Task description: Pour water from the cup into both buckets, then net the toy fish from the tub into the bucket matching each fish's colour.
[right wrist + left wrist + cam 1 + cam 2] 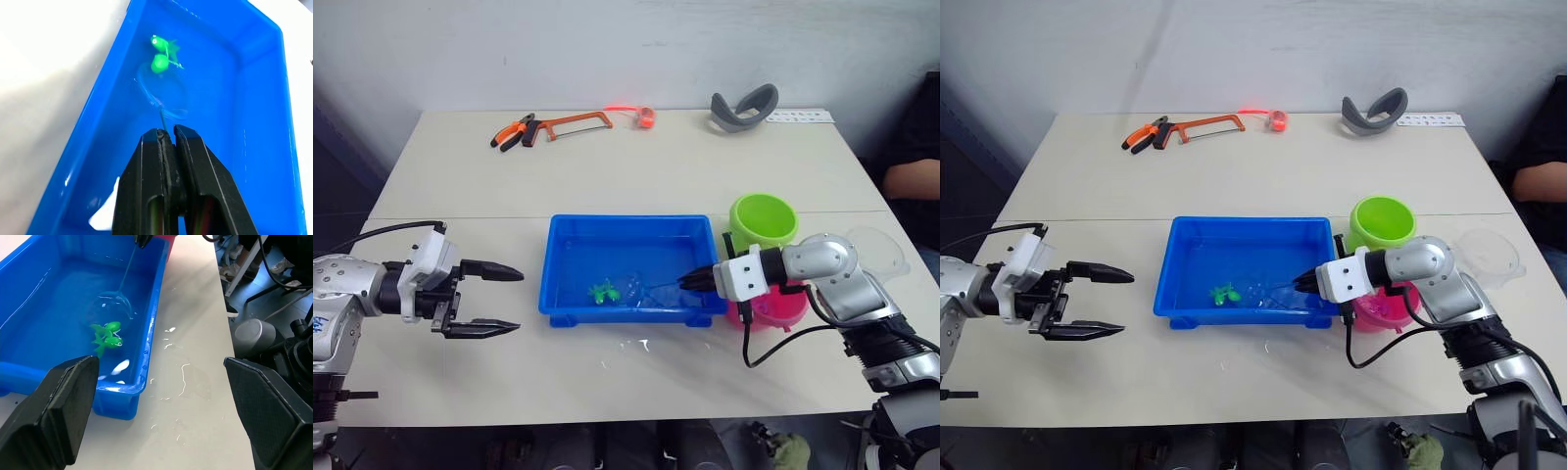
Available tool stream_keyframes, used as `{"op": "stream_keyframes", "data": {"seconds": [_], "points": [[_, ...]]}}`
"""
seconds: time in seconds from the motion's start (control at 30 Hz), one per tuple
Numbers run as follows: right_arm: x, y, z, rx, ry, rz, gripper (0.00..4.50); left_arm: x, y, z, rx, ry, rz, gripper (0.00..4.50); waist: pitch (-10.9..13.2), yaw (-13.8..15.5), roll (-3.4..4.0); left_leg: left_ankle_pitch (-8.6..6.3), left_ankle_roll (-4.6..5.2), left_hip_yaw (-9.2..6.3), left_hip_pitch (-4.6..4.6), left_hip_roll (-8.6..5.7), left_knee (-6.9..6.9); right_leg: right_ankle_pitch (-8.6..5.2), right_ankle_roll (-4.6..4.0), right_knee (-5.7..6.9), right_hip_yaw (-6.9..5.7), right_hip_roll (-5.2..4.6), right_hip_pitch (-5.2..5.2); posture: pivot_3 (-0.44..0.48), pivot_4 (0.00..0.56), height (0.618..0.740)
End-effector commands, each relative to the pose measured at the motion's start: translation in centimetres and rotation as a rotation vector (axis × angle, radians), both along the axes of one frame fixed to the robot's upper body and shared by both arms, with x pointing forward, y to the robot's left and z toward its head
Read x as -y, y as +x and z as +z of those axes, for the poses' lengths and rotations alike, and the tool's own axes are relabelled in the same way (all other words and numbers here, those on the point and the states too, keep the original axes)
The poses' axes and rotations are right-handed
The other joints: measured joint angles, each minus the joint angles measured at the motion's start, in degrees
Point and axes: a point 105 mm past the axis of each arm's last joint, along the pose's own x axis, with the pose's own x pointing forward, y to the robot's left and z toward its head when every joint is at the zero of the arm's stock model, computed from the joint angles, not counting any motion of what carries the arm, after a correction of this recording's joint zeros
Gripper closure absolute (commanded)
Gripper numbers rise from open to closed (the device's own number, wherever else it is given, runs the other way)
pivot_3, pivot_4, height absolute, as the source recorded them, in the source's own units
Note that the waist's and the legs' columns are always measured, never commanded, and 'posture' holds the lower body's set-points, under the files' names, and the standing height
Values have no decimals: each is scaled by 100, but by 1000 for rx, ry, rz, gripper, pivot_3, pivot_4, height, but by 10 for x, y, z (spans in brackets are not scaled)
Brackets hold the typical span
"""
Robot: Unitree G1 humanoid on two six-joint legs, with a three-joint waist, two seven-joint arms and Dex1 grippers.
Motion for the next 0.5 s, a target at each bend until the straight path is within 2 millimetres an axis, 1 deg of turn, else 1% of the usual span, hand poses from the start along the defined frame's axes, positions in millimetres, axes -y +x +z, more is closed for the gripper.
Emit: {"op": "stream_keyframes", "data": {"seconds": [0.03,0.17,0.33,0.47,0.5], "points": [[2,1,15,33,71,-23,4500,3,2,5,33,0,-13,52,0,5,0,0,0,0,0,0,0,0,0,0,0,0,0,0,150,740],[1,3,20,-7,156,-62,4500,2,4,6,38,-1,-13,52,0,-3,0,0,0,-1,0,0,0,0,0,0,-1,0,0,0,150,740],[6,2,20,-11,168,-79,4500,2,6,6,44,-2,-12,52,0,-5,0,0,0,0,0,-1,0,0,0,1,0,0,0,0,150,740],[9,-2,25,-1,200,-74,4500,2,8,7,51,-3,-16,52,0,4,0,0,0,-1,0,-1,0,0,0,1,-1,-1,0,0,150,740],[9,-4,29,10,225,-73,4500,3,9,7,57,-5,-17,52,0,6,0,0,0,-1,0,-1,0,0,0,1,-1,-2,0,0,150,740]]}}
